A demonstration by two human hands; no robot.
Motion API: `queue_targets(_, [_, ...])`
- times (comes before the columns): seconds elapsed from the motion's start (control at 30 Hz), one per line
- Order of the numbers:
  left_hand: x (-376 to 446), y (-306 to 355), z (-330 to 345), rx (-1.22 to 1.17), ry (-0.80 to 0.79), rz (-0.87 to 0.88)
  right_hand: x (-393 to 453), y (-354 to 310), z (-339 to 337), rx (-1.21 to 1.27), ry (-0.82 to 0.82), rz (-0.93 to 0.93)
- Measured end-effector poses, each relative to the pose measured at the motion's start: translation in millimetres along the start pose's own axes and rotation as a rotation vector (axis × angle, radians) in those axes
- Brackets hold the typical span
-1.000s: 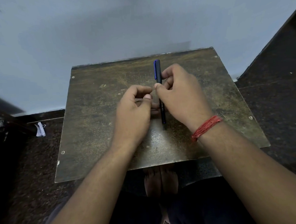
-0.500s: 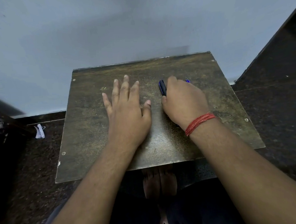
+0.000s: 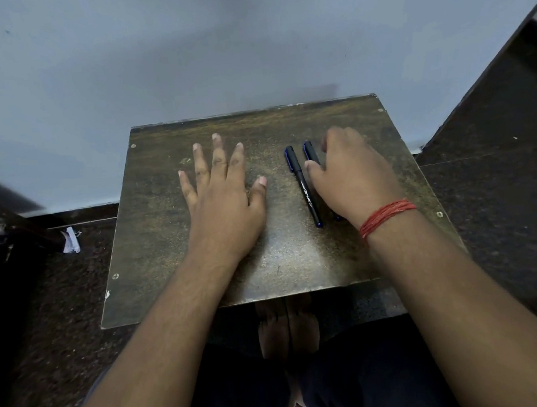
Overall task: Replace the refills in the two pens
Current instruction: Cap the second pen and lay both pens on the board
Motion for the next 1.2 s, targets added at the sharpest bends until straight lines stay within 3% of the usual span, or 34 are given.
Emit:
queue_targets(0.27, [-2,-3,-6,-0.016,-0.028,-0.038,-13,-13,9,-0.049,-0.144,0.006])
queue_targets(0.87, [-9,-24,-29,0.019,-0.034,-0.131,-27,-80,38,0.104,-0.126,-0.070])
queue_targets(1.07, [-7,-25,-25,0.061,-0.074,-0.101,-21,-50,11,0.211,-0.083,-0.032])
queue_targets(1.2, [-4,-24,-21,0.068,-0.098,-0.080,-8,3,-9,0.134,-0.007,0.104])
Point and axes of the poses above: each hand's wrist, its own x-axis towards the middle knuckle, its own z-axis out of the palm, y = z × x, the point moved 2 cm from there along x, towards the middle knuckle, and after that the axes turned 4 degrees about z, right-handed, at the moved point
